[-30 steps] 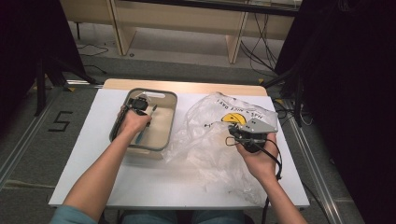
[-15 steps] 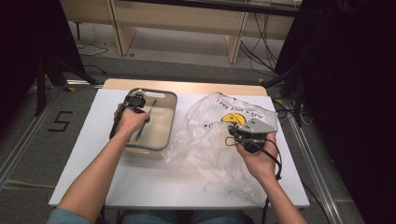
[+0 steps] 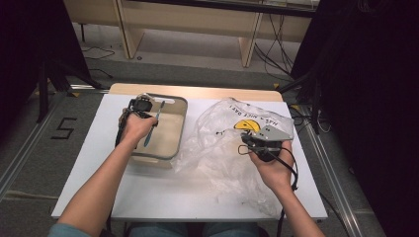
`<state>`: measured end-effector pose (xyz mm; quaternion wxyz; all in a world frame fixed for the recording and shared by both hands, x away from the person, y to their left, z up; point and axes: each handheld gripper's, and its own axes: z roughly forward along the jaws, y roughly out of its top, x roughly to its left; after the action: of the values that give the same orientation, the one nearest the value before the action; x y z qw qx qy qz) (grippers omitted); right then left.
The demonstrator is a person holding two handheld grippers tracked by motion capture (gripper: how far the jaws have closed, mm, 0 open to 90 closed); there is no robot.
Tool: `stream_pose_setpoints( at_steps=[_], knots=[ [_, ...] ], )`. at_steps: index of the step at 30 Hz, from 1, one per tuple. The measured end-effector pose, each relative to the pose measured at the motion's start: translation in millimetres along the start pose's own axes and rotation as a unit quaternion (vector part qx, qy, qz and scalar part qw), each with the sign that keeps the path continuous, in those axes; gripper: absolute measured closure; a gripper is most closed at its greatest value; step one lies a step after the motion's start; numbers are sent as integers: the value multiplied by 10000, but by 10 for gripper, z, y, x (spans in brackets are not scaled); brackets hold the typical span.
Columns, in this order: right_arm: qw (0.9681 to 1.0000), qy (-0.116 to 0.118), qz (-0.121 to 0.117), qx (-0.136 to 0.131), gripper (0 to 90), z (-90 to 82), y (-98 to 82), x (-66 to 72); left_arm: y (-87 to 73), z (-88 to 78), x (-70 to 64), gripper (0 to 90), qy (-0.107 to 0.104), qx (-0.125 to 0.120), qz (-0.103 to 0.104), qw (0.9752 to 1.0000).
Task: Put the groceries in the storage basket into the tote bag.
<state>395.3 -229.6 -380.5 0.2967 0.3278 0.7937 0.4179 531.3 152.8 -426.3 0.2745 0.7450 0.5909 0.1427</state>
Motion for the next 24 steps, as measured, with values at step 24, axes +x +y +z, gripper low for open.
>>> stream_pose_setpoints(
  at_steps=[24],
  knots=[
    [10000,15,1,3,900,7,1,8,-4,-231,-18,789,-96,-454,112,9989]
  ],
)
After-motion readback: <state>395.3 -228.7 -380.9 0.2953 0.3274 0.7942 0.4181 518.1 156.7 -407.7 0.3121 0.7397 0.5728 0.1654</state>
